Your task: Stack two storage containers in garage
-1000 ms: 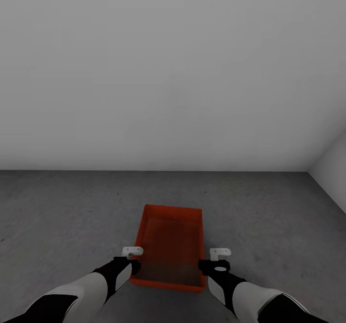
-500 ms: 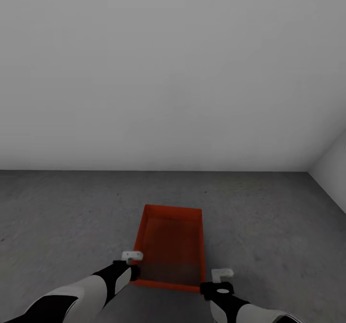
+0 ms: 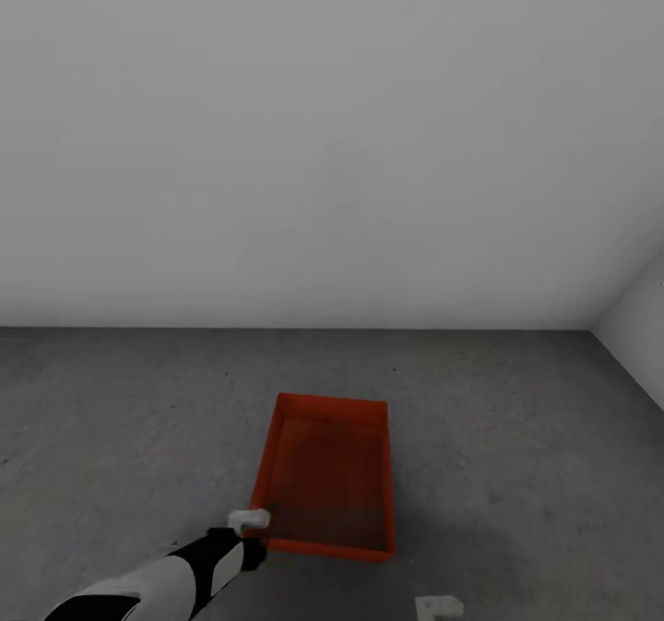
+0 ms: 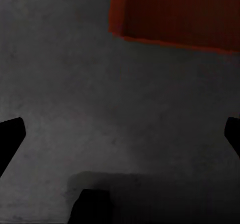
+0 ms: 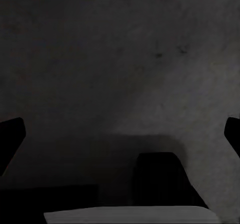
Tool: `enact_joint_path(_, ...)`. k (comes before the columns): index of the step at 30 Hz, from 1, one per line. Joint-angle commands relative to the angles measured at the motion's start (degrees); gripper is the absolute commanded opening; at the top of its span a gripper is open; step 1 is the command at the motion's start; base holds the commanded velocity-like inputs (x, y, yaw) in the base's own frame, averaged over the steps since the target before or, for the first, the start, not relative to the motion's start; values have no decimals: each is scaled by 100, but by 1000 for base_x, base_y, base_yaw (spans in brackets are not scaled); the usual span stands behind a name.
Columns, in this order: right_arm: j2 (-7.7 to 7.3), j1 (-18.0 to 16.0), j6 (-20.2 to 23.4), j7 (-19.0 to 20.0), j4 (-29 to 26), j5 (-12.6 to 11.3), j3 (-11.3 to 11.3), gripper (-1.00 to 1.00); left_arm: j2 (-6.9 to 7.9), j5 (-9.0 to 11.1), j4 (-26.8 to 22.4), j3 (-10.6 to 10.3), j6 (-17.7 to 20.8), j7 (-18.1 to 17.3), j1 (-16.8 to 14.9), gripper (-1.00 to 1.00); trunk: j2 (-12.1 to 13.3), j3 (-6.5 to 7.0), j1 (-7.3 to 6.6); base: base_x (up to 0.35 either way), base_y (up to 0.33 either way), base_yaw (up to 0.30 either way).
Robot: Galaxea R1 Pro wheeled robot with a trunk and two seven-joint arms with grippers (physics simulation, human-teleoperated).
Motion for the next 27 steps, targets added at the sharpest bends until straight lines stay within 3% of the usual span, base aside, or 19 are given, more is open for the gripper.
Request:
enact_joint_path(1,0,70,-37,0,15,-56,50,100,33,32,-3,-6,-8,20,91,100,-2,-4,-1,0,0,0)
enact_joint_path(6,-27,412,-50,8,15,-50,58,100,210,61,-3,0,-295,-132,583,100,-2,-4,-1,0,0,0)
enact_joint_path(13,-55,837,-67,10,17,-49,67,100,373,91,-1,4,-392,-490,1030,100,-2,-4,-1,0,0,0)
enact_joint_path(27,-67,932,-96,-5,17,-55,67,100,492,110,5,5,-398,-527,1128,100,-2,87,-1,0,0,0)
